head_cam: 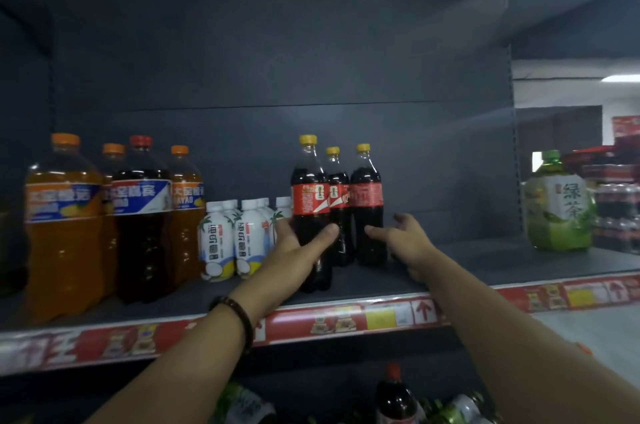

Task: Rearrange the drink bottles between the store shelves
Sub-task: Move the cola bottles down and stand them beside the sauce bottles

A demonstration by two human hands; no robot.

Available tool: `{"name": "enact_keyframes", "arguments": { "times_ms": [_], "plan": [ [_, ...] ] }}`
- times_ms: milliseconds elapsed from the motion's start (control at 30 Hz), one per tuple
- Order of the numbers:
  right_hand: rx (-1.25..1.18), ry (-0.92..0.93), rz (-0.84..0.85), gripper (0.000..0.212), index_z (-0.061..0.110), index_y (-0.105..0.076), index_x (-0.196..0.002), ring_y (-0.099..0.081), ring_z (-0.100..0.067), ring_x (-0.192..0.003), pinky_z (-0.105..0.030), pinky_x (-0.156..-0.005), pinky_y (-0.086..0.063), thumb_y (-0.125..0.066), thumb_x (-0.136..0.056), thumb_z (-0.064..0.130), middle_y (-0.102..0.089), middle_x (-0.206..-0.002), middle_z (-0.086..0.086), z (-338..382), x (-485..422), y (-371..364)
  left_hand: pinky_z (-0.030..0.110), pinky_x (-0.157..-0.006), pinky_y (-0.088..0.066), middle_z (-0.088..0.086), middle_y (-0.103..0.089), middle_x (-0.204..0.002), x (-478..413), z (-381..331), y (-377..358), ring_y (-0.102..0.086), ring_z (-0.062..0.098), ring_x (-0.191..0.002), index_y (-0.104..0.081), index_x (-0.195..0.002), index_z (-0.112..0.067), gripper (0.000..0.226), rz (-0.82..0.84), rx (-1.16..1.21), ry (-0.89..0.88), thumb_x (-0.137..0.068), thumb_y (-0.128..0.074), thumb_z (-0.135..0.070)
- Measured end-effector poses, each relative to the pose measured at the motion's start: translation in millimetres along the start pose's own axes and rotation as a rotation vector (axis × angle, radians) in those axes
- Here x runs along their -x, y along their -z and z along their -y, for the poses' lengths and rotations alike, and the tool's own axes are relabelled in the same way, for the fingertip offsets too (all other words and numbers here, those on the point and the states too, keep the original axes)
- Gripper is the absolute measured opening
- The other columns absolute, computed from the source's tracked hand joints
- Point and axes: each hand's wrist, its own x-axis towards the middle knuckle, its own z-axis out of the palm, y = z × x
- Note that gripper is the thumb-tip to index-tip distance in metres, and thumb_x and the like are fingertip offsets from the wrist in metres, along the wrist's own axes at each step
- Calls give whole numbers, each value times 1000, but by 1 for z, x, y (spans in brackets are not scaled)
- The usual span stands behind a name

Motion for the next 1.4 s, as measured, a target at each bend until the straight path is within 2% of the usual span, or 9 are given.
{"name": "enact_keyframes", "arguments": {
  "times_ms": [167,433,600,767,900,1033,1100,1233,1400],
  "plan": [
    [56,36,131,72,7,-53,-147,-76,-25,-107,-37,-87,-63,-88,-86,18,-73,-127,-9,2,3,-5,31,-98,-49,-11,-62,-132,6,-2,-1,-62,10,-118,-30,-132,-37,59,-58,-111,-52,-96,-75,-47],
    [220,70,214,39,12,-71,-118,-79,-20,-93,-26,-70,-60,-88,-83,11,-81,-104,-5,23,32,-16,48,-108,-56,-13,-74,-125,29,-8,36,-70,13,-117,-61,-135,-38,49,-106,-62,-9,-92,-82,-43],
    [184,186,218,65,16,-53,-133,-69,-19,-110,-27,-79,-55,-91,-81,15,-70,-121,-4,36,82,-41,44,-105,-57,-12,-72,-127,79,-16,60,-69,11,-120,-58,-135,-40,49,-261,74,-53,-94,-81,-25],
    [117,329,264,50,29,-45,-131,-62,8,-109,-17,-92,-49,-79,-95,33,-64,-123,18,43,155,-77,32,-101,-53,-20,-74,-122,164,-17,97,-68,0,-117,-64,-129,-45,43,-427,224,-118,-94,-79,-25],
    [-14,235,447,56,38,-46,-129,-63,-10,-124,-38,-111,-49,-80,-85,38,-66,-132,9,35,209,-109,34,-98,-58,-12,-77,-126,233,-5,128,-73,7,-116,-65,-139,-30,50,-516,282,-103,-91,-75,-34],
    [35,242,593,55,36,-46,-138,-62,2,-123,-15,-97,-52,-78,-96,24,-66,-131,18,12,271,-149,33,-94,-62,-7,-80,-120,291,25,153,-76,12,-112,-69,-131,-28,34,-601,216,-44,-98,-72,-24],
    [66,248,589,56,33,-50,-131,-64,4,-119,-19,-99,-53,-86,-89,26,-69,-126,15,-14,296,-169,40,-97,-61,-7,-80,-118,318,47,165,-76,13,-110,-70,-127,-31,33,-638,178,20,-94,-76,-27],
    [112,169,582,64,22,-46,-121,-68,6,-100,-16,-82,-56,-94,-78,23,-69,-113,7,-85,336,-214,40,-99,-59,-10,-74,-124,368,100,190,-72,7,-111,-63,-132,-36,56,-751,25,126,-81,-85,-36],
    [33,-36,684,83,25,-44,-149,-62,-11,-130,-23,-99,-55,-90,-81,25,-63,-141,6,-188,361,-270,36,-107,-53,-21,-70,-126,404,180,220,-63,-6,-118,-60,-135,-43,50,-835,-102,253,-92,-81,-31]
  ]
}}
